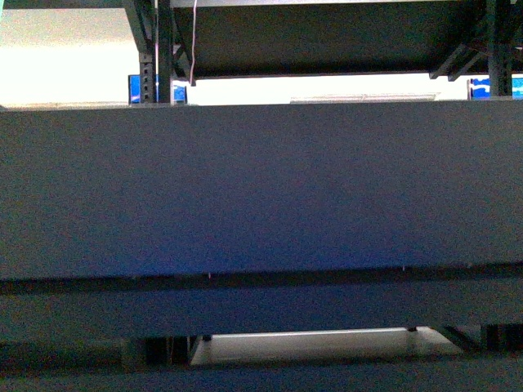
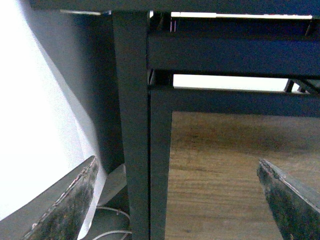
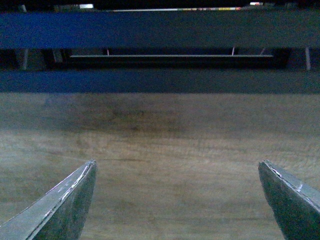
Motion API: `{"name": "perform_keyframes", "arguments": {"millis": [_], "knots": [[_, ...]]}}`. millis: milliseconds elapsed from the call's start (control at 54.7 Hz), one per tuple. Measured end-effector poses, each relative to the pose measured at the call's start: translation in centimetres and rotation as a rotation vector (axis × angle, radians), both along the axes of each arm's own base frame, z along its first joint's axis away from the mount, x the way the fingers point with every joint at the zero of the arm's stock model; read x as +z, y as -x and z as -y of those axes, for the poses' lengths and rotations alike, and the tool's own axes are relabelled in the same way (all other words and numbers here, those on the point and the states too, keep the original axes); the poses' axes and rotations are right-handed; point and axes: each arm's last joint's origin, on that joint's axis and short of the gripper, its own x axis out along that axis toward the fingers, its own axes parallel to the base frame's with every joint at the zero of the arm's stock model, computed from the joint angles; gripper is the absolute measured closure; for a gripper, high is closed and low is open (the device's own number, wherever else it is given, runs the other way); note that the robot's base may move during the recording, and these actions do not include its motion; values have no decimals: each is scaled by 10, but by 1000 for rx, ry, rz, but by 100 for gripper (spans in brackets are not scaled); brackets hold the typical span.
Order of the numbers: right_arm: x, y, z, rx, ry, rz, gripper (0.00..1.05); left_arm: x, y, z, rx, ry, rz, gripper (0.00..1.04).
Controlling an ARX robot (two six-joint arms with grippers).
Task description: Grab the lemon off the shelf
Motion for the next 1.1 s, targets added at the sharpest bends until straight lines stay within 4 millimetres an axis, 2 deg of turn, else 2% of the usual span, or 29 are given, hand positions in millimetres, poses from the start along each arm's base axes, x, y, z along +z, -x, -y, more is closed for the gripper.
{"name": "perform_keyframes", "arguments": {"millis": [1096], "knots": [[0, 0, 0, 0, 0, 0, 8, 0, 0, 0, 0, -1, 0, 8]]}}
